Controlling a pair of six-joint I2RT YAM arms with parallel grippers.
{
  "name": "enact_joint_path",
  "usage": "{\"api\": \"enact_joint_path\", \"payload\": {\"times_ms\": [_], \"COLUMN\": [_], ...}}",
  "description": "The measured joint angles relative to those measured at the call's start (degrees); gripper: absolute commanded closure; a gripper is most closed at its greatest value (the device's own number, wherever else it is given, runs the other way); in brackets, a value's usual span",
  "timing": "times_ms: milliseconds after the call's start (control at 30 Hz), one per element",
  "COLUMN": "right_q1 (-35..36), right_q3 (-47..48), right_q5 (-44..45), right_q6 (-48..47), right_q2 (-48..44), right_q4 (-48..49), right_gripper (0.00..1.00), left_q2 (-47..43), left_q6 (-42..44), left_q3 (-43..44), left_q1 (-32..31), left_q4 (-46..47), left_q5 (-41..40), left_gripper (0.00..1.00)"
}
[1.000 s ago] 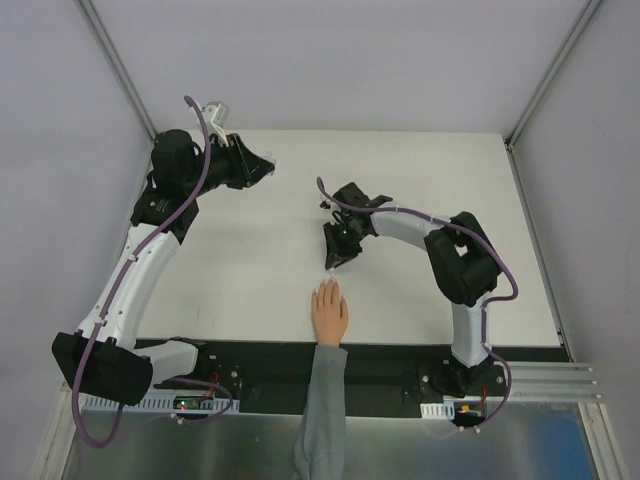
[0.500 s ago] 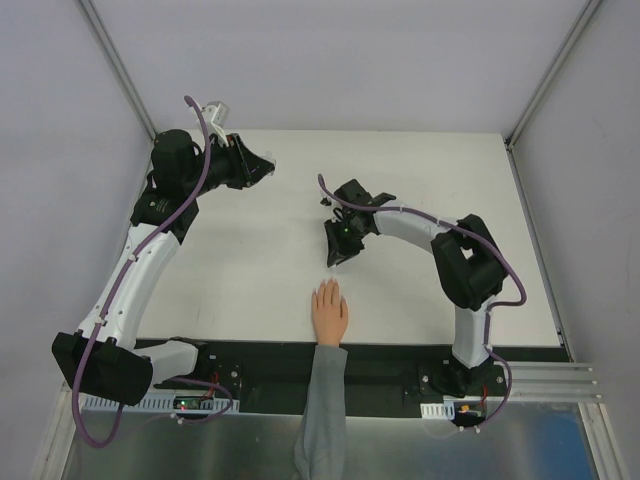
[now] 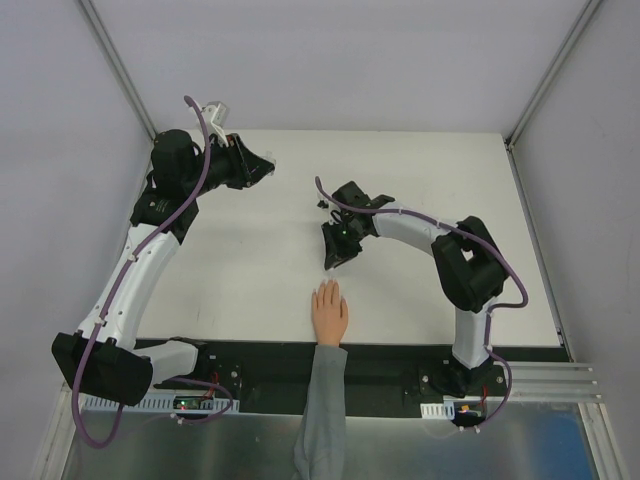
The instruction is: Paint the nails
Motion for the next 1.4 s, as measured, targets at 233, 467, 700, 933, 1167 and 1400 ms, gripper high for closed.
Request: {"api": "enact_joint_path", "payload": {"times_ms": [233, 467, 700, 933, 1167, 1400], "right_q1": [0.0, -0.2, -1.3, -2.9, -4.2, -5.0], "right_q3": [0.0, 0.0, 0.8, 7.0, 11.5, 10.3], "right_q5": [0.1, 1.1, 2.4, 2.9, 1.6, 1.6], "right_q6": [0.0, 0.0, -0.1, -0.3, -0.2, -1.3], "right_q2": [0.5, 1.0, 1.1, 0.8, -4.5, -12.1], "right_q4": [0.0, 0.0, -0.7, -3.8, -7.3, -7.9], "right_gripper": [1.0, 1.0, 1.0, 1.0, 1.0, 1.0], "left_q2": [-0.8, -1.5, -3.4, -6.9, -13.4, -21.2], "left_q6": [0.0, 0.0, -0.5, -0.7, -1.6, -0.9], "left_q3": [0.0, 0.0, -1.0, -4.4, -16.1, -34.5], "left_q1": [0.0, 0.0, 0.0, 0.0, -1.5, -9.3], "left_q4": [0.0, 0.0, 0.0, 0.7, 7.9, 20.7], "left_q5": [0.0, 0.0, 0.0, 0.2, 1.1, 0.9], "left_gripper": [1.0, 1.0, 1.0, 1.0, 1.0, 1.0]}}
